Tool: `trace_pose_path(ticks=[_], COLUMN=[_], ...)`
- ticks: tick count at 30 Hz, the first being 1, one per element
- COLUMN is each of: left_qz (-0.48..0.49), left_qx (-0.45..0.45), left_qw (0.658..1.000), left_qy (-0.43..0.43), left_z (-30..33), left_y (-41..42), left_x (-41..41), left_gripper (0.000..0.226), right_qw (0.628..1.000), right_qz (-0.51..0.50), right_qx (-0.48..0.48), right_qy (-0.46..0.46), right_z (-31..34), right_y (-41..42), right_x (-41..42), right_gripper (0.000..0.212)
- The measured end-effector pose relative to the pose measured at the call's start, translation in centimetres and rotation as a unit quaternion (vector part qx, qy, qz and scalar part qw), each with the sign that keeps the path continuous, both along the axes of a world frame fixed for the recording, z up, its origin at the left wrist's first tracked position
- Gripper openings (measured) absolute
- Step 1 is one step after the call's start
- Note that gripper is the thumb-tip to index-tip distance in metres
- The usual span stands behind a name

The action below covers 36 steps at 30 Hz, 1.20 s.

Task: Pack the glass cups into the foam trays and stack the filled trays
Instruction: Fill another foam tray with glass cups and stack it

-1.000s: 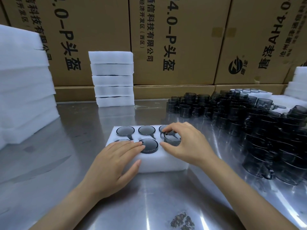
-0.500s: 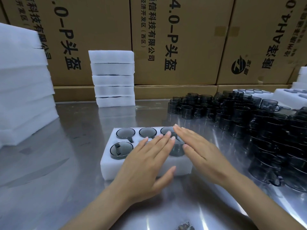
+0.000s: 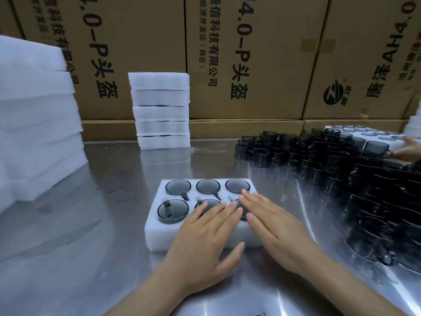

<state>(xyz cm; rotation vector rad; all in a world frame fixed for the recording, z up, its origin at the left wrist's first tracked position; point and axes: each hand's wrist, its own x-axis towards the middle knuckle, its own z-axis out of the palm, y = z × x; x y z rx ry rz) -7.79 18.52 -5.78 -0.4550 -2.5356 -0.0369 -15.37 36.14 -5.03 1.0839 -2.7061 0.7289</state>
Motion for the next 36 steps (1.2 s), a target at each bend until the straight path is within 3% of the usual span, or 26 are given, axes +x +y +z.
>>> trace_pose_path(ticks=[3,6,8,10,13,15,17,19,23,26,29,31,32,33,34,36], left_qz=[-0.014,0.013,0.103,0.185,0.152,0.113,0.088,0.053,-0.014,-0.029,-0.039,-0.017,0.015,0.063,0.105,0.163], left_qx=[0.037,0.178,0.328,0.479,0.604,0.652,0.698,0.733,0.759,0.749,0.742,0.741,0.725,0.684,0.604,0.381], left_qw=[0.999,0.984,0.939,0.856,0.759,0.730,0.693,0.663,0.644,0.659,0.667,0.668,0.684,0.721,0.781,0.901], left_qy=[-0.018,0.009,0.008,-0.064,-0.191,-0.174,-0.155,-0.143,-0.096,-0.065,-0.049,-0.068,-0.079,-0.096,-0.120,-0.127], left_z=[0.5,1.2,1.7,1.8,1.2,0.8,1.0,1.5,3.5,4.6,5.0,4.4,3.8,2.9,1.5,-1.5], left_y=[-0.4,-2.6,-4.5,-6.3,-7.0,-7.1,-7.3,-7.7,-8.2,-9.1,-10.7,-11.7,-12.2,-12.9,-13.5,-14.8], left_x=[0.9,2.1,2.6,2.6,2.3,1.7,1.1,0.2,-1.8,-3.5,-5.6,-7.1,-7.8,-8.7,-9.5,-11.2], left_gripper=[0.055,0.058,0.062,0.066,0.042,0.016,0.009,0.025,0.035,0.039,0.058,0.063,0.064,0.067,0.070,0.070], right_qw=[0.987,0.948,0.923,0.908,0.895,0.886,0.870,0.844,0.764,0.717,0.666,0.645,0.637,0.631,0.625,0.611], right_qz=[-0.021,-0.098,-0.087,-0.059,-0.056,-0.054,-0.046,-0.022,-0.017,-0.055,-0.092,-0.108,-0.110,-0.108,-0.102,-0.083], right_qx=[-0.136,-0.233,-0.257,-0.259,-0.280,-0.293,-0.314,-0.354,-0.438,-0.504,-0.539,-0.555,-0.564,-0.573,-0.583,-0.609], right_qy=[-0.082,-0.193,-0.274,-0.323,-0.342,-0.356,-0.379,-0.404,-0.473,-0.478,-0.508,-0.514,-0.514,-0.512,-0.509,-0.499], right_z=[-0.3,-0.3,-0.3,-0.3,0.4,0.7,1.0,1.2,2.3,3.0,4.1,5.2,6.0,6.8,7.9,10.5], right_y=[-0.3,0.2,0.5,0.0,-0.9,-1.2,-1.3,-1.8,-4.1,-6.6,-9.0,-10.5,-11.2,-12.0,-12.9,-14.8], right_x=[0.3,0.1,0.1,0.6,1.5,1.8,1.6,1.1,-1.0,-3.6,-6.8,-9.4,-10.7,-12.1,-13.5,-16.3], right_gripper=[0.054,0.066,0.067,0.057,0.043,0.035,0.032,0.038,0.047,0.040,0.027,0.028,0.031,0.034,0.036,0.038])
